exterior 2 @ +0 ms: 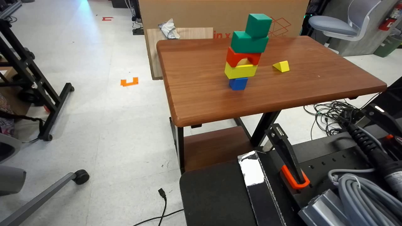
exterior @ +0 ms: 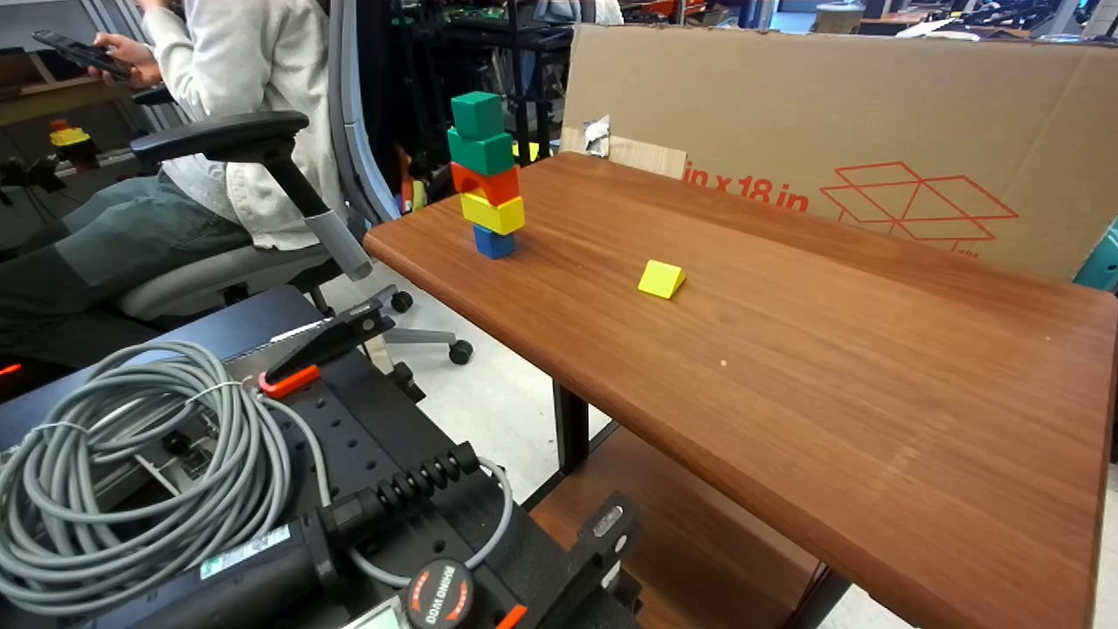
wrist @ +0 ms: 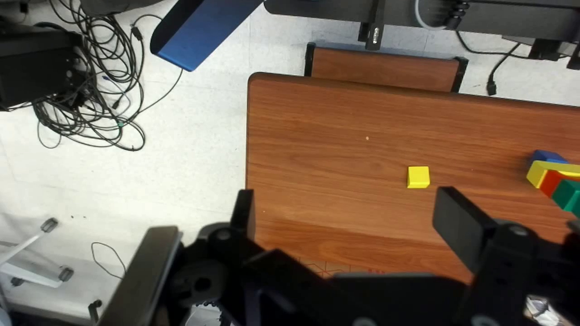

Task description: Remove the green cube from the top of the stacked blocks

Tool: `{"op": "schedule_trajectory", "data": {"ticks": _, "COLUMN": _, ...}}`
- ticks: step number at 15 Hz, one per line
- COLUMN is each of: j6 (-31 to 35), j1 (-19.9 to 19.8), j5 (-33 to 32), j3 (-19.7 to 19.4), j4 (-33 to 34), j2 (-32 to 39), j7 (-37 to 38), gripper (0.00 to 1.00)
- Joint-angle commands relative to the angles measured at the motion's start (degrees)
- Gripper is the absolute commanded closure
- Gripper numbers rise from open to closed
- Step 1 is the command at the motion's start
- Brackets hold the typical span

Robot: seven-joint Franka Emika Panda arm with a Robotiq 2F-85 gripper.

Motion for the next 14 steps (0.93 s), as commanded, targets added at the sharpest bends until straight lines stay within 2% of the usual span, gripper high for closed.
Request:
{"op": "schedule_trajectory", "data": {"ticks": 1, "j6": 1.7, "j1": 0.6, "j5": -1.0, "j3": 1.0, "j4": -1.0, "j2": 0.7, "j7": 0.1, "gripper": 0.00}}
{"op": "schedule_trajectory", "data": {"ticks": 6, "j6": 6.1, "j1": 8.1, "j5": 5.4, "j3": 3.5, "j4": -5.0, "j2": 2.0, "j7": -0.4, "gripper": 0.00}}
{"op": "schedule_trajectory", "data": {"ticks": 10, "j6": 9.5, "j1": 14.6, "j5": 15.1, "j3": 5.0, "j4": -5.0, "j2": 6.6, "j7": -0.3, "gripper": 0.00}}
{"op": "schedule_trajectory", "data": {"ticks": 14, "j6": 12.2, "j1": 17.4, "j5": 18.9, "j3": 7.8, "j4": -4.4, "j2": 11.5, "j7": 0.5, "gripper": 0.00}}
